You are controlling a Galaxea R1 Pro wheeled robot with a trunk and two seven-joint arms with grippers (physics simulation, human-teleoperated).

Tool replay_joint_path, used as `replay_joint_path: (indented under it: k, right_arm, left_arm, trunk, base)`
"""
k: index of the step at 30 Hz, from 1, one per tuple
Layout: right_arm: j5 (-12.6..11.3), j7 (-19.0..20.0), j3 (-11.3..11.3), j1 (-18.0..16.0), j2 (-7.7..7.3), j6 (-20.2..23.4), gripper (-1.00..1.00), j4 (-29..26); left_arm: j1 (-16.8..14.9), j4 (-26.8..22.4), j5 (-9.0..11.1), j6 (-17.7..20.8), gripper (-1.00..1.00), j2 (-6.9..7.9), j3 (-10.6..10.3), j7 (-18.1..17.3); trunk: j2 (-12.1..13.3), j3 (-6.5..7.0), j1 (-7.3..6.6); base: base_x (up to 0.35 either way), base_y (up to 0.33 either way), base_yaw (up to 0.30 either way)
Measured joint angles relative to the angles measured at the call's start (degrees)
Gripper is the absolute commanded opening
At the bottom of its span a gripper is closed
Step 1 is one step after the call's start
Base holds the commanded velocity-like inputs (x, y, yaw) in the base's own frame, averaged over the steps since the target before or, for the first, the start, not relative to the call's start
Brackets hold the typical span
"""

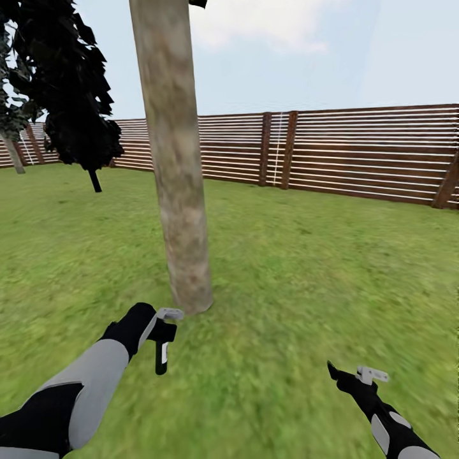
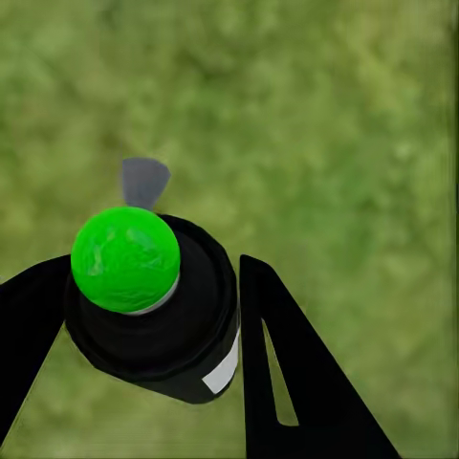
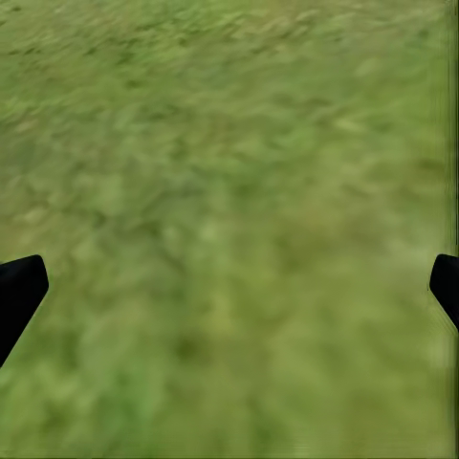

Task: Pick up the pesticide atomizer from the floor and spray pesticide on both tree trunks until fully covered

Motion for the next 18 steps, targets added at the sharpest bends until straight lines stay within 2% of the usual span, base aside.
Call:
replay_joint_path:
  k: [3, 6, 13, 18]
  right_arm:
    - [0.0, -0.08, 0.0, 0.0, 0.0, 0.0, 1.0, 0.0]
    - [0.0, -0.1, 0.0, 0.0, 0.0, 0.0, 1.0, 0.0]
    - [0.0, -0.1, 0.0, 0.0, 0.0, 0.07, 1.0, 0.0]
    - [0.0, -0.1, 0.0, 0.0, 0.0, 0.09, 1.0, 0.0]
  left_arm:
    - [0.09, 0.0, 0.01, -0.11, -1.0, 0.1, 0.0, 0.02]
    - [0.13, 0.0, -0.23, -0.53, -1.0, 1.25, -0.03, -0.02]
    - [0.22, 0.0, 0.07, -0.62, -1.0, 1.79, 0.01, -0.04]
    - [0.22, 0.0, 0.07, -0.62, -1.0, 1.79, 0.01, -0.05]
  trunk:
    - [0.0, -0.09, 0.0]
    - [0.0, -0.1, 0.0]
    - [0.0, -0.29, 0.0]
    - [0.0, -0.3, 0.0]
  base:
    - [0.328, 0.0, -0.045]
    - [0.274, 0.0, -0.006]
    - [0.048, 0.0, 0.084]
    - [0.185, 0.0, 0.003]
